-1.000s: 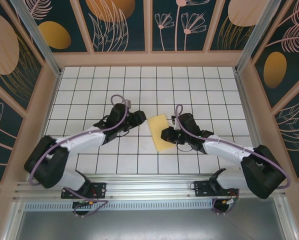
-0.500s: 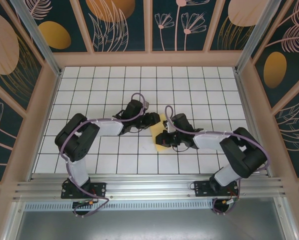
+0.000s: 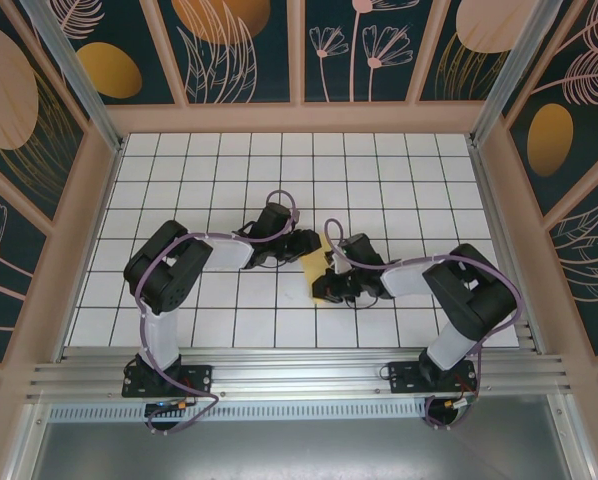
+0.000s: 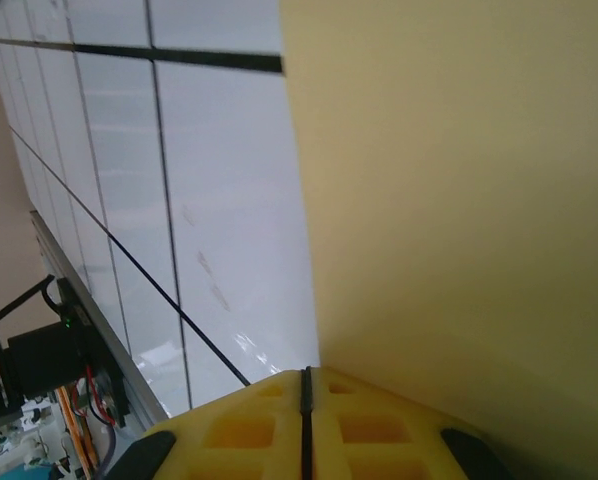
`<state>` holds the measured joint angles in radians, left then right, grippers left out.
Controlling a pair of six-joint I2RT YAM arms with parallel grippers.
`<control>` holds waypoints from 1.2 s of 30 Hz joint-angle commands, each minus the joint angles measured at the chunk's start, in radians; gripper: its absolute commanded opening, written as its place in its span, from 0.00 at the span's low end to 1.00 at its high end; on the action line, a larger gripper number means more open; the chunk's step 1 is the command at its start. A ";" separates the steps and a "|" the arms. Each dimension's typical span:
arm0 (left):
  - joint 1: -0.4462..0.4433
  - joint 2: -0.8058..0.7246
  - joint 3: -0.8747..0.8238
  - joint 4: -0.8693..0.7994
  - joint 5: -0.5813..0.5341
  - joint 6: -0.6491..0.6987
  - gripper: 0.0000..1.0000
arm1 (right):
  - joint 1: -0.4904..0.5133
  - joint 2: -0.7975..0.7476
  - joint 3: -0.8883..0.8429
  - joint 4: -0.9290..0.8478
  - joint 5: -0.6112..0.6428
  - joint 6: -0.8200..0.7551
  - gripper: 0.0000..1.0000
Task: Fold a paper plane with a square sheet of paper (pick it up from the middle)
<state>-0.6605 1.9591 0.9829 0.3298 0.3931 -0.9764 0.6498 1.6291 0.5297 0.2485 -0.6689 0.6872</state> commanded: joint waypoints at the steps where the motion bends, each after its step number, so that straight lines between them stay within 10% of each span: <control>1: 0.002 0.032 -0.005 -0.046 -0.056 0.018 0.48 | 0.012 -0.045 -0.050 0.012 -0.019 0.003 0.10; 14: 0.000 0.043 -0.035 0.008 -0.012 0.018 0.47 | 0.031 -0.218 -0.063 -0.097 0.090 0.012 0.13; 21: 0.000 0.013 -0.016 -0.010 0.021 0.063 0.53 | -0.120 -0.387 -0.062 -0.184 0.205 -0.019 0.21; 36: 0.002 -0.069 0.059 -0.060 0.003 0.086 0.60 | -0.260 -0.594 -0.148 -0.367 0.103 -0.142 0.45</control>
<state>-0.6621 1.9514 1.0290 0.2764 0.3923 -0.9016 0.4309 1.0771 0.3962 -0.0509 -0.5835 0.5739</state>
